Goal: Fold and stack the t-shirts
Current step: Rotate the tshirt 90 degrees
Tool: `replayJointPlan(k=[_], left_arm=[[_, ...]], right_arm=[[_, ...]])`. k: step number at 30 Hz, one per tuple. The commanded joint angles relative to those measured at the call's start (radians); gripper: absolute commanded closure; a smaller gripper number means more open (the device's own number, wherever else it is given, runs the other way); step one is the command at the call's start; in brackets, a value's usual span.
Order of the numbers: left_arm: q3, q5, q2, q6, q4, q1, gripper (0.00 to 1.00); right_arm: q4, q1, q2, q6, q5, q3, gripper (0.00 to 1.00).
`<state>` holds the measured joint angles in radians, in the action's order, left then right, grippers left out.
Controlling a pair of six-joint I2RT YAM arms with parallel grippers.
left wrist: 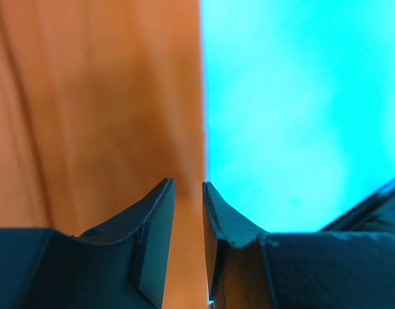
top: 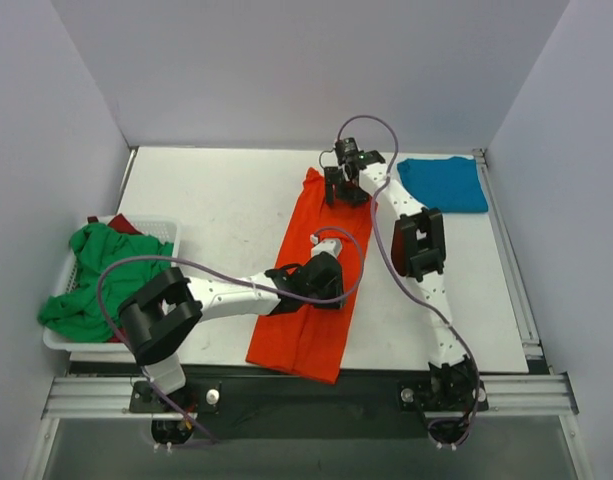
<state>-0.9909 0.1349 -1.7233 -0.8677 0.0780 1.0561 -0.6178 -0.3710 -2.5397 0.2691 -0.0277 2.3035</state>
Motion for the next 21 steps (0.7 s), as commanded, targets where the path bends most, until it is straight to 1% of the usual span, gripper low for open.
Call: replayJointPlan(k=[1,3,5,6,7,8,9,10,11,12,13,14,15,16,18,19,21], left_arm=[[-0.13,-0.021,0.039,0.05,-0.005,-0.024,0.64],[-0.127,0.0,0.082,0.07,0.017,-0.028,0.63],[-0.106,0.018,0.114,0.087,0.052,-0.03,0.63],[-0.094,0.035,0.146,0.09,0.068,-0.028,0.63],[-0.078,0.049,0.165,0.091,0.104,-0.028,0.63],[-0.028,0.061,0.185,0.091,0.114,-0.028,0.63],[-0.003,0.061,0.223,0.091,0.123,-0.028,0.63],[0.026,0.051,0.238,0.095,0.124,-0.03,0.64],[0.065,0.031,0.264,0.111,0.126,-0.03,0.64],[0.087,0.019,0.274,0.117,0.121,-0.027,0.67],[0.109,0.003,0.283,0.13,0.109,-0.019,0.67],[0.129,-0.033,0.297,0.133,0.094,-0.016,0.67],[0.167,-0.04,0.301,0.134,0.079,-0.01,0.69],[0.181,-0.04,0.304,0.131,0.074,0.002,0.71],[0.218,-0.049,0.304,0.13,0.051,0.016,0.72],[0.242,-0.054,0.3,0.118,0.033,0.025,0.75],[0.25,-0.052,0.28,0.113,0.023,0.042,0.76]], right_arm=[[-0.091,0.01,0.086,-0.077,-0.009,0.066,0.34],[-0.086,0.012,0.14,-0.073,-0.012,0.039,0.33],[-0.074,0.012,0.232,-0.047,-0.02,0.004,0.33],[-0.071,0.014,0.264,-0.036,-0.037,-0.04,0.33],[-0.065,0.012,0.327,-0.021,-0.038,-0.076,0.33],[-0.065,0.014,0.357,0.025,-0.038,-0.108,0.33],[-0.065,0.012,0.386,0.047,-0.038,-0.192,0.34],[-0.059,0.011,0.441,0.068,-0.05,-0.238,0.35],[-0.051,0.007,0.469,0.108,-0.051,-0.289,0.4],[-0.039,0.004,0.527,0.123,-0.049,-0.356,0.41],[0.008,-0.008,0.559,0.133,-0.044,-0.48,0.42],[0.035,-0.014,0.591,0.148,-0.041,-0.554,0.44],[0.064,-0.019,0.648,0.172,-0.046,-0.617,0.46],[0.131,-0.026,0.671,0.182,-0.052,-0.733,0.47],[0.183,-0.037,0.705,0.197,-0.048,-0.809,0.5],[0.214,-0.037,0.714,0.206,-0.041,-0.835,0.51],[0.233,-0.036,0.708,0.213,-0.038,-0.871,0.55]])
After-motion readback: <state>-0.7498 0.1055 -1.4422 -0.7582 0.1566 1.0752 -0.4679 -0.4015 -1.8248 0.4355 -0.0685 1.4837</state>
